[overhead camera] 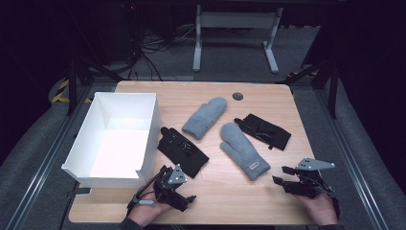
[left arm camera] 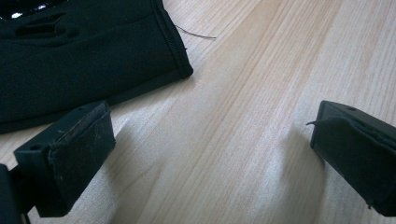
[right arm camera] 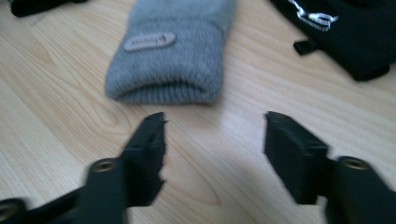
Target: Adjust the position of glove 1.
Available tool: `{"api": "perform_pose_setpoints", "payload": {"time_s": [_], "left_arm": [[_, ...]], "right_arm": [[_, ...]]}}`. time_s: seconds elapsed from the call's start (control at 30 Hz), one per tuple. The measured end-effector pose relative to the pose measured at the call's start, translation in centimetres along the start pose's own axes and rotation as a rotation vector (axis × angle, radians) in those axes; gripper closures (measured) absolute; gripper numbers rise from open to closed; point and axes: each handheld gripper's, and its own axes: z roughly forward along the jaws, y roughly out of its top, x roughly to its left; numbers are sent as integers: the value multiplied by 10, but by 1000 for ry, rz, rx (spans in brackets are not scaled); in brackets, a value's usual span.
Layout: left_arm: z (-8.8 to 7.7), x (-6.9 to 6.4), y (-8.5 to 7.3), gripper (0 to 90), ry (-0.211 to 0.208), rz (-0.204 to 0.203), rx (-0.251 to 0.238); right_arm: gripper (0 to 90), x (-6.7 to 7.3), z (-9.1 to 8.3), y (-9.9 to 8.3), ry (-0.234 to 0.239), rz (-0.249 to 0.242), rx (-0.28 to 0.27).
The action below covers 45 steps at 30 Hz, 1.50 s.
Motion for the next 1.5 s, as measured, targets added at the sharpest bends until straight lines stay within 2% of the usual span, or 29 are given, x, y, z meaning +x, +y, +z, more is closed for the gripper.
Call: {"api": "perform_pose_setpoints", "payload": {"time_s": [0.07, 0.1, 0.2, 0.47, 0.67, 0.73, 0.87, 1.0, 1.17, 1.5], "left_arm": [[0, 0, 0, 2, 0, 0, 0], [0, 0, 0, 1, 1, 2, -1], [0, 0, 0, 1, 0, 1, 0], [0, 0, 0, 1, 0, 0, -2], [0, 0, 0, 0, -3, 1, -3], [0, 0, 0, 0, -3, 0, -3], [0, 0, 0, 0, -2, 1, -3], [0, 0, 0, 1, -1, 0, -3], [0, 0, 0, 1, -1, 1, -1], [0, 0, 0, 2, -1, 0, 0]], "right_arm": [[677, 1, 0, 6, 8, -15, 4], [800, 2, 1, 12, 12, -42, 3], [895, 3, 4, 20, 23, -65, 5], [898, -8, 17, 34, 39, -74, 2], [899, -3, 31, 50, 75, -124, -9], [899, -3, 33, 52, 84, -125, -12], [900, 1, 47, 57, 96, -148, 20], [900, 3, 60, 56, 87, -163, 77], [900, 5, 59, 55, 111, -161, 80], [900, 26, 54, 49, 186, -191, 94]]}}
